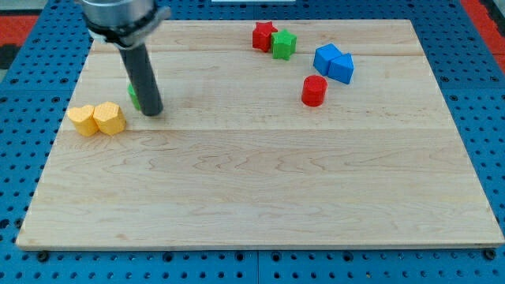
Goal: Slide the green circle closer to red star
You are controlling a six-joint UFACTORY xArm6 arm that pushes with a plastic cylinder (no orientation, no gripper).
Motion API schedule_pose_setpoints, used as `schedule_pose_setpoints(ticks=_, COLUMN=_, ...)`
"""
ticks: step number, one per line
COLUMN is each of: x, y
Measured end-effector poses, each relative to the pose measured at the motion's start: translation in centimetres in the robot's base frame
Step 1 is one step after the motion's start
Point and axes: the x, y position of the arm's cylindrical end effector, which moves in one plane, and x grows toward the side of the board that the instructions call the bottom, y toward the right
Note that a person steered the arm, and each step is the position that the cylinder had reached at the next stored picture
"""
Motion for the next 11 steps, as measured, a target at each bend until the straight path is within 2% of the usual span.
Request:
schedule_pose_setpoints(ticks=1, x=-3.6, y=-0.3)
schedule_pose_setpoints(ticks=2, x=-5.3, y=-3.5)
schedule_pose_setpoints(ticks=3, x=-3.3, y=-4.5)
schedule_pose_setpoints(ticks=4, x=-5.6, y=-13.2)
schedule_pose_setpoints(ticks=5, x=-7.4, y=-12.4)
schedule_pose_setpoints(ticks=6, x=-7.9, y=-1.6)
schedule_pose_setpoints(ticks=7, x=-6.0, y=4.3)
schedule_pose_setpoints(ticks=8, x=-6.4, y=5.7)
schedule_pose_setpoints(ticks=9, x=-10.2, y=11.1)
schedule_pose_setpoints(ticks=10, x=-12.5, y=12.6)
schedule_pose_setpoints(ticks=11, x=-12.3, y=9.5)
